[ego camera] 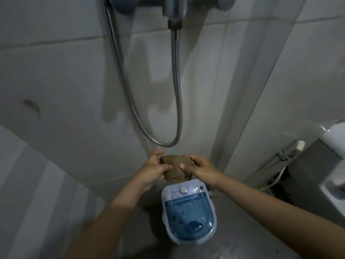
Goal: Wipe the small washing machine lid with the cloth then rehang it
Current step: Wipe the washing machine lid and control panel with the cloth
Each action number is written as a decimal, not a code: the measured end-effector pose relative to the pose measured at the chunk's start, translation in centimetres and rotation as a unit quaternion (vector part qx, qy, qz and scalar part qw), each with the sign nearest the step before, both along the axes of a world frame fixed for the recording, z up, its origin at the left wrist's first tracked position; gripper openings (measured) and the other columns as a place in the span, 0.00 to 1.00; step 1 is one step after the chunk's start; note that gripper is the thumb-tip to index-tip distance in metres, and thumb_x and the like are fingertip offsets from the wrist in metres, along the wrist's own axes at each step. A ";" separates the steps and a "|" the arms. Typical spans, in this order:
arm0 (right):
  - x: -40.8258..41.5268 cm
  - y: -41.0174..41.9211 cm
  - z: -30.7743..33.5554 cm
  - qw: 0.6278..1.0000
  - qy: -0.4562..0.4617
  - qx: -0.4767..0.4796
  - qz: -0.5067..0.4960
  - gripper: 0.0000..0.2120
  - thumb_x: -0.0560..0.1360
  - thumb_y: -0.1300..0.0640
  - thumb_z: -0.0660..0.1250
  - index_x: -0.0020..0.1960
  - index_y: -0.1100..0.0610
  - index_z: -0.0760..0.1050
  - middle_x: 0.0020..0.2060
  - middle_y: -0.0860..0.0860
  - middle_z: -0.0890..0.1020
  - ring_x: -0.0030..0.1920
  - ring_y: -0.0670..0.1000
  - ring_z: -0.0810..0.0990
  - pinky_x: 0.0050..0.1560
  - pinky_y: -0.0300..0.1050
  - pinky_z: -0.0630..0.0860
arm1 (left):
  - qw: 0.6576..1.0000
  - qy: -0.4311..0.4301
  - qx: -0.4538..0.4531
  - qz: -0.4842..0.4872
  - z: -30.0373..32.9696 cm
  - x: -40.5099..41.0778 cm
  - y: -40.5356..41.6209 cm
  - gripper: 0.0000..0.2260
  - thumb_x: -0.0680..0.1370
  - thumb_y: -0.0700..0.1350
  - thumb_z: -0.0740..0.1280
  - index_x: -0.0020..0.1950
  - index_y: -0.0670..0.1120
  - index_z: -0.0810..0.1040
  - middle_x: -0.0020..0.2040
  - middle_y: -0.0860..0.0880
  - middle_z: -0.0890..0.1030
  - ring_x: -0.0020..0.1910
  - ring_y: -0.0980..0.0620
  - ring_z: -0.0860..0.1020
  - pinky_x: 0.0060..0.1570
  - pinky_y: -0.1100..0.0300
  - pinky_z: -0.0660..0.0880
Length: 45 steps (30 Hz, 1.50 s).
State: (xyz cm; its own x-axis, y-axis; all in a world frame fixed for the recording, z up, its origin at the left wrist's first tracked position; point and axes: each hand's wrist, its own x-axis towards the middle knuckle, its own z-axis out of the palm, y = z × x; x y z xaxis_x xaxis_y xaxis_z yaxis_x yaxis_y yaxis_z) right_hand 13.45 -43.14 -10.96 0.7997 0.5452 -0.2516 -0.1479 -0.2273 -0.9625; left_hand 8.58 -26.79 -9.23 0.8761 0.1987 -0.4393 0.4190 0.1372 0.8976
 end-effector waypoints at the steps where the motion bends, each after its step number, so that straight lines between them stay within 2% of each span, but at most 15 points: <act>1: 0.0 -0.2 -1.1 1.000 -0.003 -0.010 -0.028 0.07 0.74 0.60 0.68 0.51 0.59 0.77 0.41 0.53 0.81 0.42 0.50 0.80 0.41 0.37 0.78 | 1.000 0.004 0.024 0.014 -1.5 0.2 -0.7 0.23 0.75 0.29 0.62 0.67 0.44 0.61 0.55 0.43 0.74 0.48 0.51 0.75 0.39 0.59 0.77; 2: 0.0 -0.2 -2.2 0.998 -0.008 -0.025 -0.054 0.03 0.73 0.59 0.70 0.46 0.56 0.76 0.38 0.51 0.80 0.39 0.49 0.79 0.39 0.38 0.77 | 0.999 0.006 0.038 0.032 -2.7 0.2 -1.4 0.23 0.75 0.30 0.63 0.67 0.43 0.62 0.53 0.44 0.75 0.47 0.51 0.76 0.41 0.57 0.77; 5: -0.1 -0.4 -5.3 0.994 0.007 -0.059 -0.094 0.09 0.72 0.58 0.70 0.39 0.52 0.70 0.33 0.49 0.76 0.35 0.47 0.76 0.37 0.40 0.74 | 0.994 0.010 0.089 0.061 -6.5 0.2 -3.0 0.16 0.74 0.31 0.65 0.60 0.41 0.67 0.48 0.42 0.78 0.44 0.50 0.78 0.47 0.54 0.77; 8: 0.4 -0.4 -8.6 0.995 0.017 -0.052 -0.088 0.08 0.74 0.59 0.69 0.42 0.55 0.69 0.34 0.49 0.75 0.37 0.47 0.76 0.39 0.39 0.75 | 0.988 -0.020 0.124 0.086 -10.6 0.7 -3.7 0.13 0.72 0.30 0.67 0.47 0.46 0.71 0.45 0.39 0.80 0.42 0.47 0.79 0.48 0.52 0.78; 11: 1.5 -0.3 -12.1 0.995 0.008 -0.057 -0.081 0.11 0.72 0.58 0.71 0.50 0.62 0.73 0.40 0.54 0.80 0.44 0.54 0.81 0.48 0.49 0.80 | 0.978 -0.029 0.177 0.105 -14.8 1.3 -3.5 0.17 0.71 0.32 0.69 0.41 0.52 0.69 0.40 0.48 0.78 0.41 0.47 0.79 0.47 0.53 0.77; 15: 3.7 -0.4 -19.7 0.999 0.036 -0.032 -0.007 0.10 0.70 0.63 0.72 0.51 0.60 0.77 0.42 0.55 0.82 0.46 0.55 0.82 0.52 0.52 0.80 | 0.978 -0.053 0.178 0.093 -23.4 2.4 -3.1 0.13 0.73 0.33 0.68 0.45 0.50 0.71 0.45 0.47 0.78 0.48 0.47 0.77 0.51 0.55 0.76; 18: 5.0 -0.3 -24.6 0.999 0.018 -0.040 0.015 0.10 0.70 0.66 0.71 0.50 0.62 0.79 0.40 0.54 0.82 0.41 0.52 0.81 0.48 0.49 0.81 | 0.979 -0.088 0.170 0.070 -29.0 2.7 -2.8 0.10 0.74 0.33 0.67 0.51 0.45 0.72 0.45 0.52 0.77 0.47 0.57 0.77 0.44 0.72 0.75; 19: 5.5 -0.2 -26.1 0.999 0.017 -0.037 0.005 0.10 0.70 0.66 0.71 0.51 0.64 0.79 0.38 0.54 0.82 0.38 0.50 0.81 0.44 0.45 0.81 | 0.979 -0.099 0.169 0.060 -30.5 2.9 -2.6 0.10 0.74 0.34 0.67 0.52 0.44 0.72 0.46 0.53 0.77 0.47 0.59 0.76 0.43 0.75 0.73; 22: 6.8 0.3 -30.7 0.999 0.032 -0.011 -0.037 0.08 0.71 0.65 0.70 0.50 0.62 0.80 0.38 0.54 0.82 0.38 0.51 0.82 0.41 0.42 0.81 | 0.974 -0.123 0.187 0.018 -35.5 3.8 -1.6 0.11 0.75 0.41 0.69 0.56 0.46 0.74 0.52 0.53 0.78 0.55 0.59 0.74 0.50 0.71 0.71; 26: 8.3 1.2 -35.0 0.995 0.037 0.081 -0.049 0.04 0.74 0.62 0.68 0.48 0.58 0.79 0.45 0.60 0.82 0.47 0.60 0.82 0.54 0.58 0.80 | 0.946 -0.212 0.241 0.034 -39.9 6.4 -0.3 0.09 0.74 0.44 0.70 0.51 0.53 0.74 0.52 0.52 0.78 0.59 0.52 0.74 0.59 0.61 0.70; 30: 8.7 1.6 -37.2 0.995 -0.057 0.086 -0.002 0.04 0.76 0.63 0.66 0.48 0.57 0.77 0.43 0.57 0.82 0.48 0.58 0.82 0.55 0.56 0.80 | 0.915 -0.272 0.294 0.042 -42.5 7.6 0.5 0.08 0.73 0.44 0.70 0.51 0.49 0.75 0.51 0.52 0.79 0.58 0.51 0.76 0.62 0.55 0.72; 35: 7.2 1.4 -38.0 0.988 -0.151 0.032 -0.016 0.03 0.75 0.64 0.67 0.46 0.57 0.77 0.39 0.54 0.81 0.47 0.57 0.82 0.47 0.51 0.81 | 0.902 -0.243 0.354 0.050 -42.9 4.8 0.3 0.20 0.74 0.51 0.69 0.63 0.46 0.74 0.63 0.48 0.76 0.65 0.54 0.71 0.62 0.60 0.67; 38: 6.6 1.9 -37.6 0.968 -0.244 -0.037 -0.042 0.04 0.73 0.65 0.68 0.47 0.63 0.76 0.44 0.60 0.81 0.50 0.60 0.80 0.53 0.56 0.79 | 0.889 -0.201 0.411 0.011 -42.3 1.4 0.7 0.32 0.72 0.59 0.67 0.72 0.48 0.64 0.72 0.50 0.68 0.68 0.56 0.66 0.63 0.61 0.63; 42: 6.0 3.7 -38.7 0.925 -0.356 -0.128 -0.020 0.11 0.72 0.67 0.65 0.54 0.63 0.74 0.50 0.61 0.80 0.49 0.57 0.77 0.46 0.46 0.74 | 0.876 -0.099 0.465 -0.079 -43.8 -4.2 1.8 0.52 0.59 0.73 0.64 0.77 0.52 0.52 0.78 0.50 0.56 0.74 0.49 0.60 0.68 0.53 0.61; 45: 5.9 5.4 -40.1 0.862 -0.451 -0.230 0.038 0.14 0.71 0.69 0.63 0.56 0.64 0.71 0.52 0.63 0.79 0.51 0.63 0.78 0.43 0.49 0.72 | 0.867 -0.050 0.473 -0.148 -45.8 -7.4 2.7 0.64 0.49 0.80 0.63 0.77 0.52 0.43 0.79 0.50 0.47 0.77 0.48 0.51 0.74 0.49 0.55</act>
